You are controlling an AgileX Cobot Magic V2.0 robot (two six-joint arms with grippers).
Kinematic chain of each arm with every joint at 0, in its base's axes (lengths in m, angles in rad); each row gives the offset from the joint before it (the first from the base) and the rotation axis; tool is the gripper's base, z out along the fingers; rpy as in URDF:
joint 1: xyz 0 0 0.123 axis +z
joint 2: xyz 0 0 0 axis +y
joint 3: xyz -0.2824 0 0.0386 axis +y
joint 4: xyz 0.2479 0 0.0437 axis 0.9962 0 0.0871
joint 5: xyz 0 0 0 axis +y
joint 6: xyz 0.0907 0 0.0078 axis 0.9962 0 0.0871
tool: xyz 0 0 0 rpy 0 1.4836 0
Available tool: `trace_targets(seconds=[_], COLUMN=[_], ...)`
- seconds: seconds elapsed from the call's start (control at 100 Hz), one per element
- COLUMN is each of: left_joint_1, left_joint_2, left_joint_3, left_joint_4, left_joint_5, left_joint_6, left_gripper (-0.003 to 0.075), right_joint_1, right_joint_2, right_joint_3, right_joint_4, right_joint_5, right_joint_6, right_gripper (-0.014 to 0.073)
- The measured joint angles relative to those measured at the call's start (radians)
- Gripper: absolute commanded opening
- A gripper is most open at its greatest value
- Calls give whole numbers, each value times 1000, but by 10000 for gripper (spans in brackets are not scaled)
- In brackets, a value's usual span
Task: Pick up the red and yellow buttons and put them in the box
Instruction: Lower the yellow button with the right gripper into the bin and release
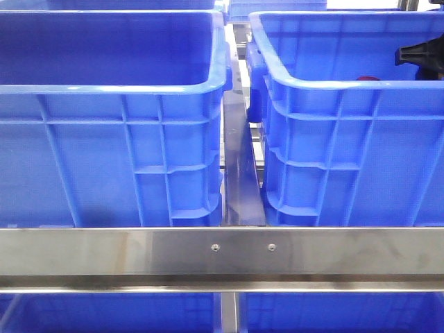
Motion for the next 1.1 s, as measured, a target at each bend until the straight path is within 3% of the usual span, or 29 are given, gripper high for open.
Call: trace_targets(seconds=[0.2, 0.44, 0.56, 1.1], left_joint_1=[0, 0, 0, 0], left_joint_2=[0, 0, 0, 0], left_joint_3=[0, 0, 0, 0], left_joint_4=[0, 0, 0, 0], left_joint_5=[0, 0, 0, 0], left_joint_6=[0, 0, 0, 0], left_gripper=[-19, -19, -19, -19], right_joint_1=[0, 0, 0, 0], right_joint_2=[2, 2, 18, -43], right_joint_3=[0, 0, 2, 17], right_joint_4=[0, -2, -2, 8], right_joint_5=[6, 22, 34, 16], right_joint_6=[0, -3, -3, -3], right_gripper=[197, 418, 481, 491])
